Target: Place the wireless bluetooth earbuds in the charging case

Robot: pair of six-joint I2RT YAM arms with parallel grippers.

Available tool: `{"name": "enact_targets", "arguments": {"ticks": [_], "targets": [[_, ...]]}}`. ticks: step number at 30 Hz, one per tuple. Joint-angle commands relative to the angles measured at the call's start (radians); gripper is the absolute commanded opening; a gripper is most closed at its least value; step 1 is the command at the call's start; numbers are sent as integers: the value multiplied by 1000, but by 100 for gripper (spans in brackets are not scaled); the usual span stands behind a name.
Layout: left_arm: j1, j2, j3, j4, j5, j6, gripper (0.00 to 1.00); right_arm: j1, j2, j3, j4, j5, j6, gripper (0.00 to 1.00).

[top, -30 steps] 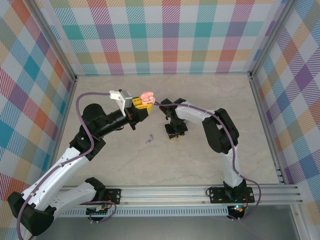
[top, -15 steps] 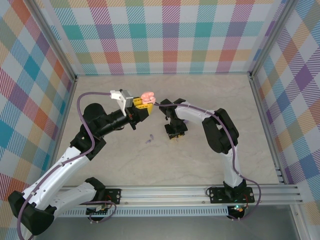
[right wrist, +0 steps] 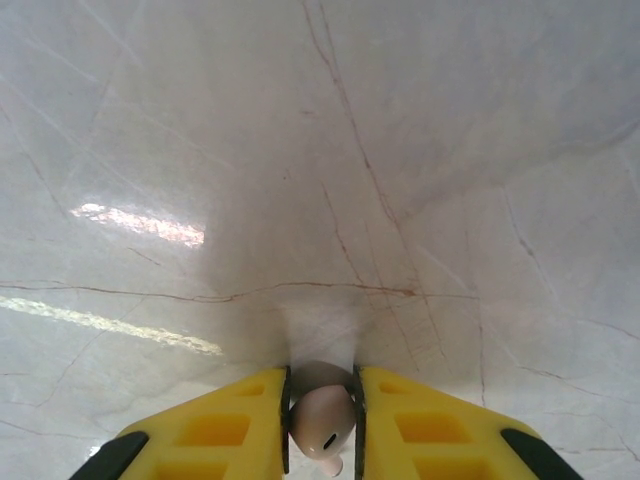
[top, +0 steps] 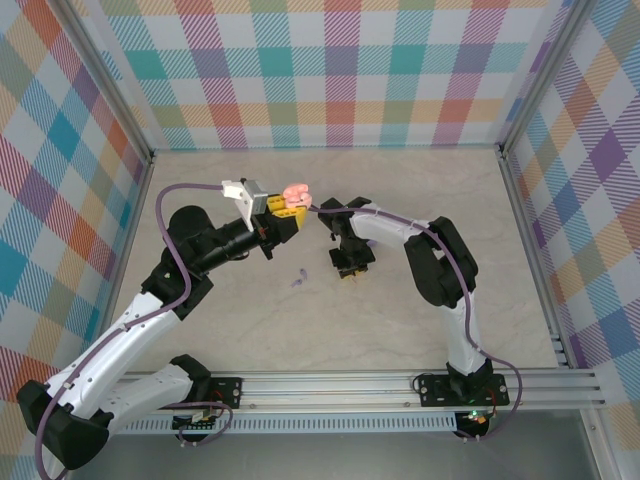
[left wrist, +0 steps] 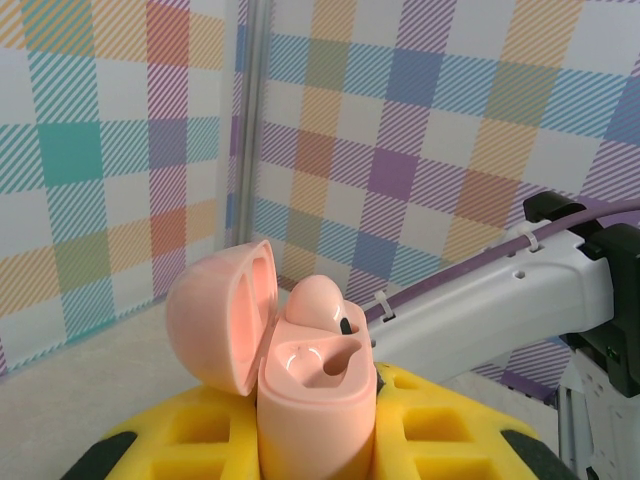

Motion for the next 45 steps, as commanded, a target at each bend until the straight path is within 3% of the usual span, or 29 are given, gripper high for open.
{"name": "enact_targets", "arguments": {"ticks": [1,13,22,34,45], "targets": [[-6,-3,9,33,23,-10,21,-14,-20,-35,-34,11,43,21],[-6,-11,1,35,22,-14,21,-128,-105,-125,91,-38,200,23],[-6,-11,0,38,24,-16,22,-130,-88,-108,62,-58,99,39],[-6,-8,1,36,20,-13,21,-116,-40,-35,-21,0,-29,37],[-6,-5,5,33,19,-10,21,-108,-25,-34,-34,30,-27,36]]}}
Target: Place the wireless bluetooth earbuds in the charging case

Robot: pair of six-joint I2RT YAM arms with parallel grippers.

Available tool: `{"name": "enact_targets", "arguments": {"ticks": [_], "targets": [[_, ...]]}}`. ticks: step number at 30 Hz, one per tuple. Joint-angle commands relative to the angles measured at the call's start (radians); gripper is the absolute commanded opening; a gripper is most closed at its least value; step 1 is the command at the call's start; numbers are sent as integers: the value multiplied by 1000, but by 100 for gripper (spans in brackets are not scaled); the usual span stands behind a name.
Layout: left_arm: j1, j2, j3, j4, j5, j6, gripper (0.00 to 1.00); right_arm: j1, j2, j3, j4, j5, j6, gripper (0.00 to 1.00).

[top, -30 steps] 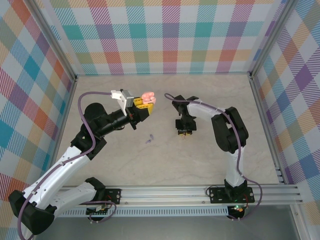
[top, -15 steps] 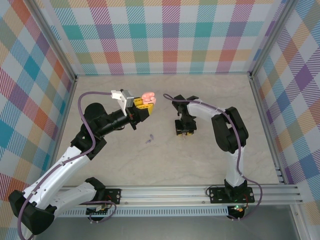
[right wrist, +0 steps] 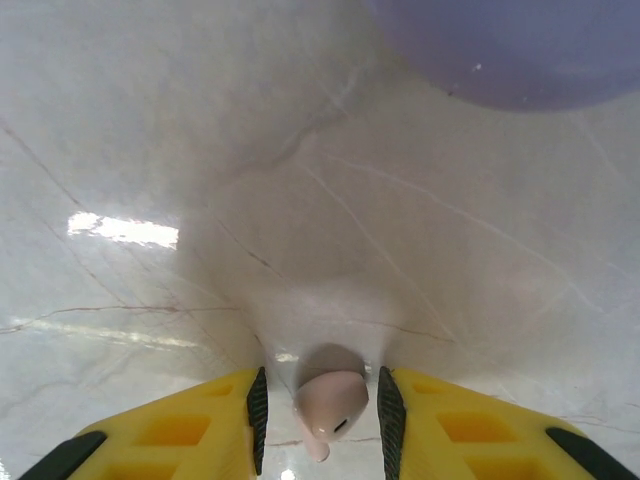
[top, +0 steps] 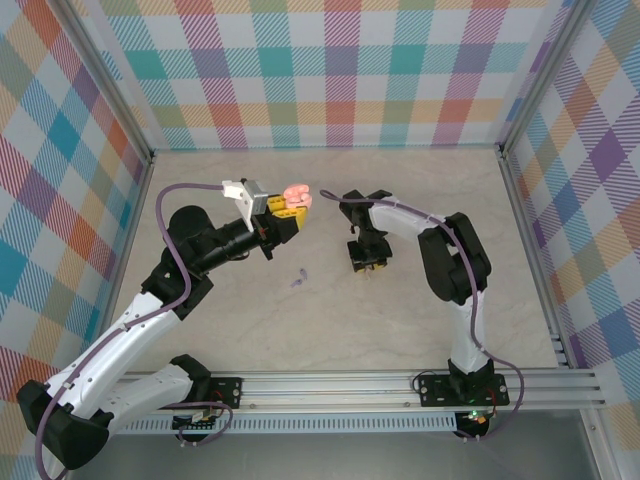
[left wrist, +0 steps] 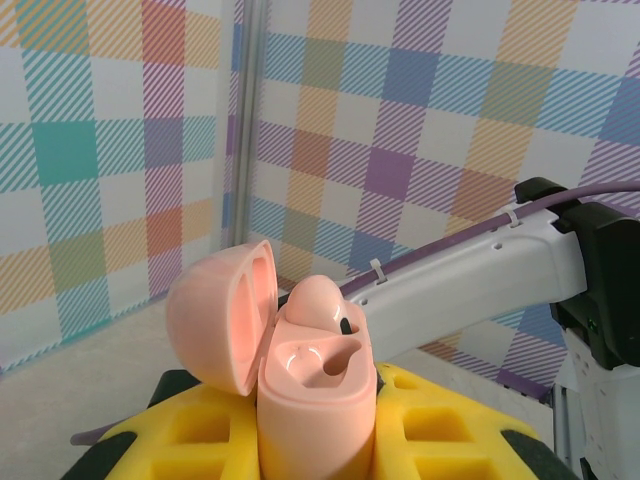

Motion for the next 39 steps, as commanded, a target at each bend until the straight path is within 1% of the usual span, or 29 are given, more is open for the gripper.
{"name": "enact_targets", "arguments": {"ticks": [1,13,27,34,39], "targets": [[-6,-3,4,33,11,-7,21,7,13,14,-34,19,-16,36],[-6,-4,3,35,14,-10,21,9,30,-5,-21,4,-13,34],[-6,-6,-1,34,12,-13,21,3,19,-41,-15,3,43,22],[-6,-4,-3,15,1,-13,21,-34,-72,-101,83,-93,69,21],[-6,14,1,-21,-37,-13,21,-82,-154,-178,189,-200,109,21]]}}
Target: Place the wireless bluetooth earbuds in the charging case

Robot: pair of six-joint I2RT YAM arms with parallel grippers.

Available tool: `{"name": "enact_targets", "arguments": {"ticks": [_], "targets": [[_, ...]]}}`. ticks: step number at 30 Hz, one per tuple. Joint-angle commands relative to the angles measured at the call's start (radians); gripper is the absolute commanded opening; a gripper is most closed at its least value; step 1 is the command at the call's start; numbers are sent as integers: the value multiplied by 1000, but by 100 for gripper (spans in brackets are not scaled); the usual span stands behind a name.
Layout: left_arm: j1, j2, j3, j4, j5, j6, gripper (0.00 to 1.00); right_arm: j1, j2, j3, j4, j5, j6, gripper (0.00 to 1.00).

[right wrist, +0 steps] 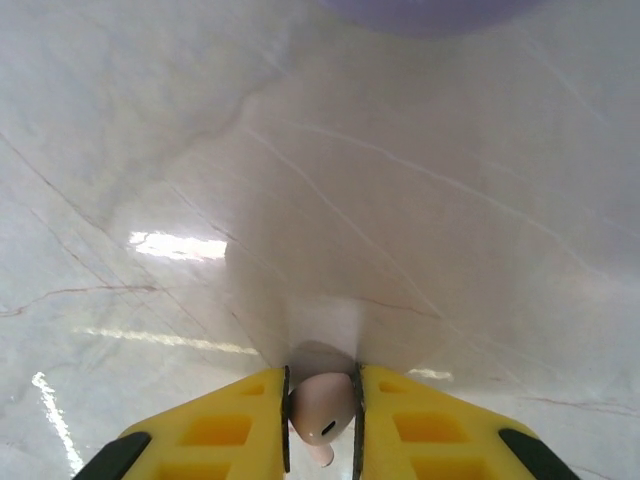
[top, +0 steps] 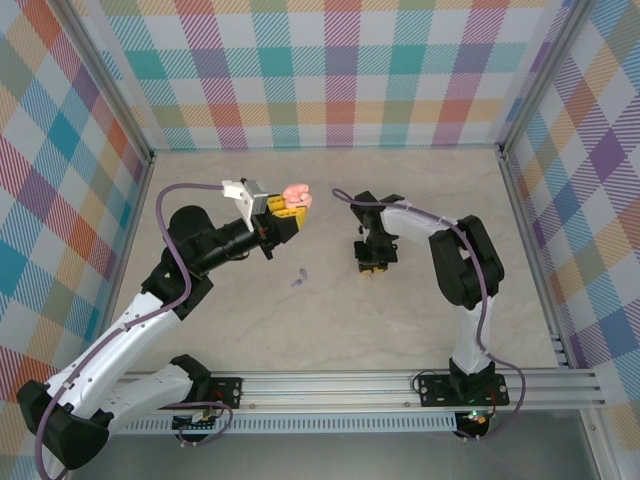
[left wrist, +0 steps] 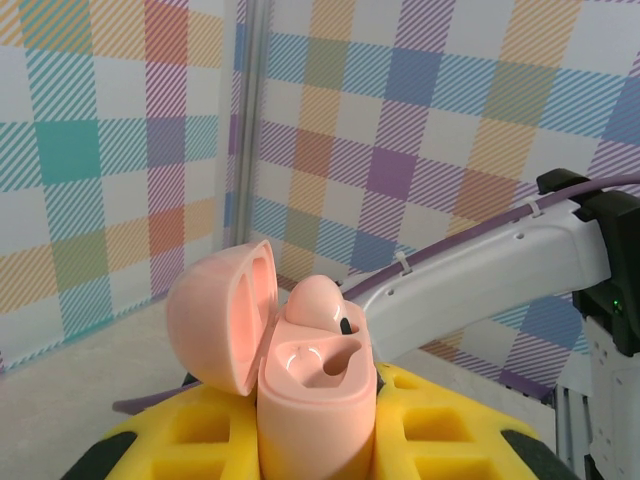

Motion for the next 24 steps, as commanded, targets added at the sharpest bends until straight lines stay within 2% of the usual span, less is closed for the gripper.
{"name": "enact_targets", "arguments": {"ticks": [1,12,18,24], "targets": [[-6,17,3,-31,-37,-11,21,-38,-85,-57,102,-124,50,21],[-6,84,-27,-77,-213,-60,21,-136,-322,-238,410,-465,142,20],[-6,141,-53,-68,-278,-110,21,-141,-434,-252,487,-563,167,21],[-6,193,-81,-7,-257,-163,21,-140,-548,-246,523,-606,162,21]]}}
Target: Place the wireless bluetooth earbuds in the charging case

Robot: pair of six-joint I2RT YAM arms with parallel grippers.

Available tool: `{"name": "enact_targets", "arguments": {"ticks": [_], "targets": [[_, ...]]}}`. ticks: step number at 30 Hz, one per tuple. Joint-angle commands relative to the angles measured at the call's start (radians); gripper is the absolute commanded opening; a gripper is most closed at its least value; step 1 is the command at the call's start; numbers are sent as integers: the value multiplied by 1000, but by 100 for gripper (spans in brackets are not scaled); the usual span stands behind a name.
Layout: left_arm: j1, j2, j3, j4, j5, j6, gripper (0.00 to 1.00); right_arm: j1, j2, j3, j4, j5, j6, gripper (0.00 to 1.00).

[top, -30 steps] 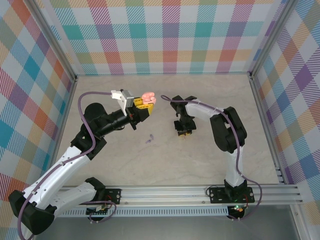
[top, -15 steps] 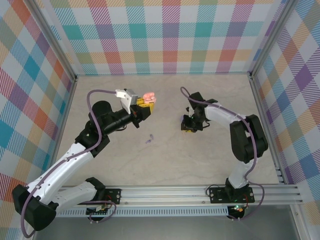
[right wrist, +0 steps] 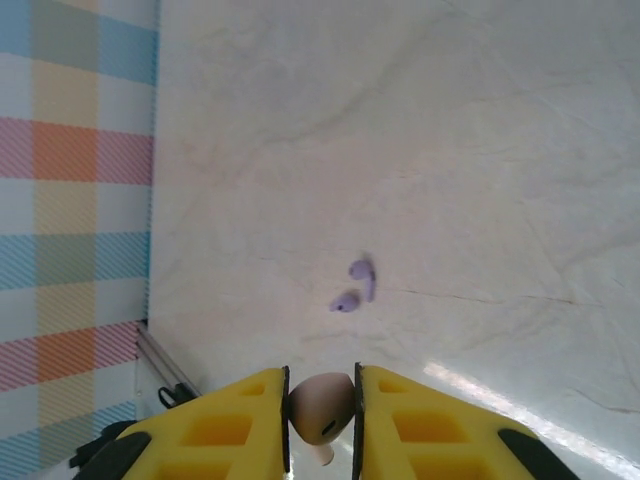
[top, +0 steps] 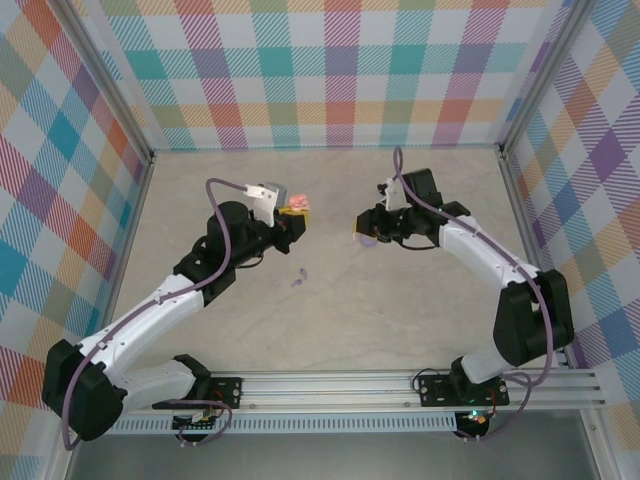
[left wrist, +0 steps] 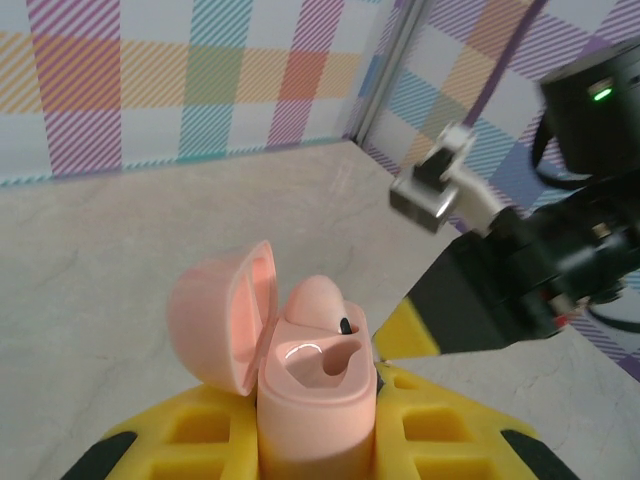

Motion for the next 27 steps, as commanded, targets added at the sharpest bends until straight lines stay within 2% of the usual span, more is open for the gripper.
{"name": "enact_targets", "arguments": {"ticks": [1,10,17,27], "targets": [[-6,17,-20,74,5,-51,21,1,-71,1,54,-63,1,21],[-6,62,-38,183,120,-93,21,0,-197,50,95,-106,-17,22],[-6,78,-49,282,268,-113,21,10,-240,108,132,-124,-22,23],[-6,70,-49,369,398,-128,21,71,-296,152,186,-69,-64,24]]}}
